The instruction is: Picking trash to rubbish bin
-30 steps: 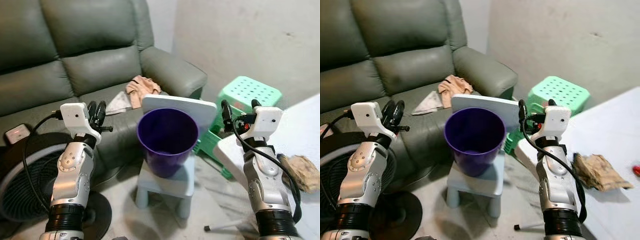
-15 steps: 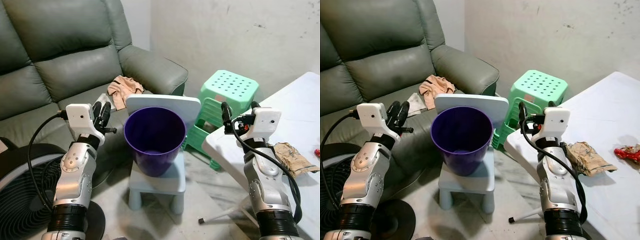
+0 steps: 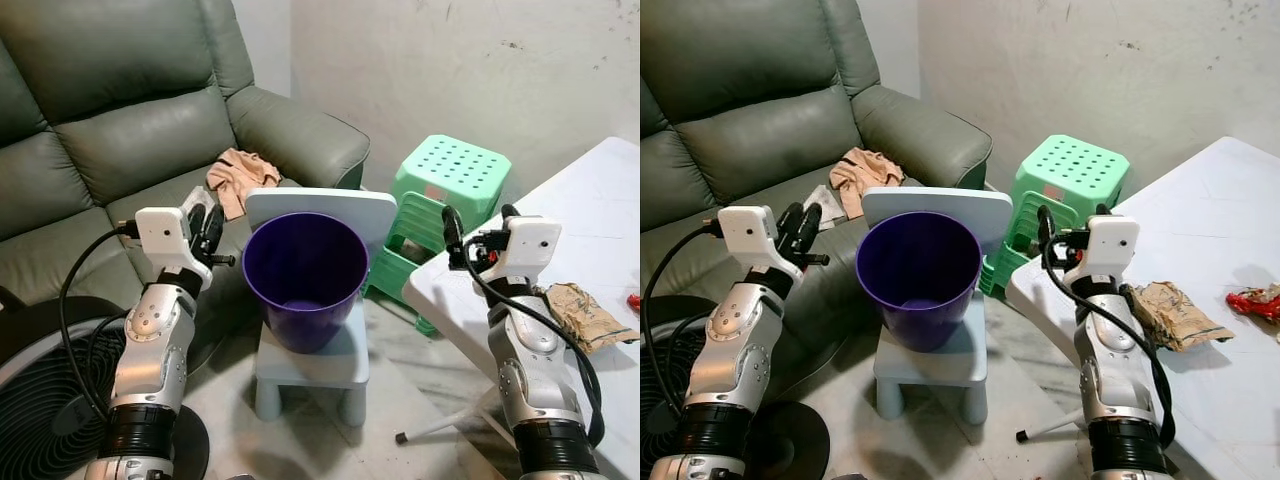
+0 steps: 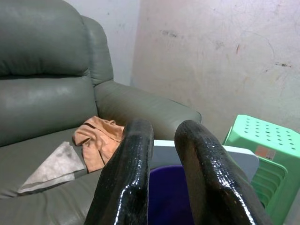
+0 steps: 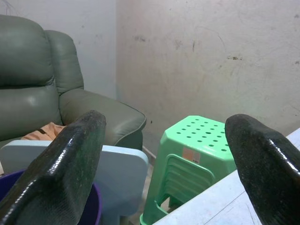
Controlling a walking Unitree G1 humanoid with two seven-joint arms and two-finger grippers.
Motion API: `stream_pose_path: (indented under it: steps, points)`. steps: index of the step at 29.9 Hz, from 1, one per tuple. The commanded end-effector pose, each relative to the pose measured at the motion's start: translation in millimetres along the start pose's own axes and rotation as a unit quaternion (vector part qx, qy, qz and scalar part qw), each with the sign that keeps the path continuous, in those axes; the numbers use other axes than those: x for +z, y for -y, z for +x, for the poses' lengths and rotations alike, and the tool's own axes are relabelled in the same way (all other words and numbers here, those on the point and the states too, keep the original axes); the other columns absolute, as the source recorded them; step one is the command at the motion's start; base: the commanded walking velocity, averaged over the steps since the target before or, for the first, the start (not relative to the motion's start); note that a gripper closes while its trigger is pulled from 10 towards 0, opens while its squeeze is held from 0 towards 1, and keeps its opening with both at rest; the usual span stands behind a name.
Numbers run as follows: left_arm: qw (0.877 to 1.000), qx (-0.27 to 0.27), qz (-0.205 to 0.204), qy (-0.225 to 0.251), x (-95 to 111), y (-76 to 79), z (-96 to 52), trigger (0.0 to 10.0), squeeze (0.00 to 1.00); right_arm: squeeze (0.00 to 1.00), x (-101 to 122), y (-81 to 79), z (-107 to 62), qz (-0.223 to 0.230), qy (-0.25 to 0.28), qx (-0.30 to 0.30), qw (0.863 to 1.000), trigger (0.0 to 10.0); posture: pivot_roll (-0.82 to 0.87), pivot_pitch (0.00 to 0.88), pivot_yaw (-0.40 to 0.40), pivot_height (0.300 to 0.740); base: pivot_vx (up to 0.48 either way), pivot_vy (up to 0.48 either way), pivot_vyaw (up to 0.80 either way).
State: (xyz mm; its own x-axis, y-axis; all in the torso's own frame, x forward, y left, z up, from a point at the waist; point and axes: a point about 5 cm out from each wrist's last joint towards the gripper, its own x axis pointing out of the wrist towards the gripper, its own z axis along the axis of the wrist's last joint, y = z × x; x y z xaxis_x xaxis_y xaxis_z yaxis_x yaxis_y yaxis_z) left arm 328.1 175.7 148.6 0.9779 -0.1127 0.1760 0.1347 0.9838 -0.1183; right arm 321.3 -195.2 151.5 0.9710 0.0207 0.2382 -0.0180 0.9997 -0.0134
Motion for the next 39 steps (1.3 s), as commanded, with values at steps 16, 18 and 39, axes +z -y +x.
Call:
stream_pose_path:
  steps: [16, 18, 39]
  points:
    - [1.000, -0.010, 0.007, -0.007, -1.9, 4.9, 4.0, 10.0, 0.00, 0.00, -4.0, -1.6, -1.0, -0.006, -0.010, 0.012, 1.000, 10.0, 0.11, 0.000, -0.022, 0.715, 0.000, 0.159, -0.74]
    - [1.000, -0.010, 0.008, -0.011, -2.9, 4.6, 4.1, 10.0, 0.00, 0.00, -4.3, -1.6, -1.3, -0.007, -0.010, 0.012, 1.000, 10.0, 0.11, 0.000, -0.022, 0.715, 0.000, 0.000, -0.74]
    - [0.998, -0.052, 0.031, -0.027, -6.2, 19.5, 7.9, 10.0, 0.00, 0.00, -7.2, 7.3, -5.1, -0.008, -0.018, 0.025, 0.999, 10.0, 0.10, 0.000, -0.018, 0.715, 0.000, 0.000, -0.20]
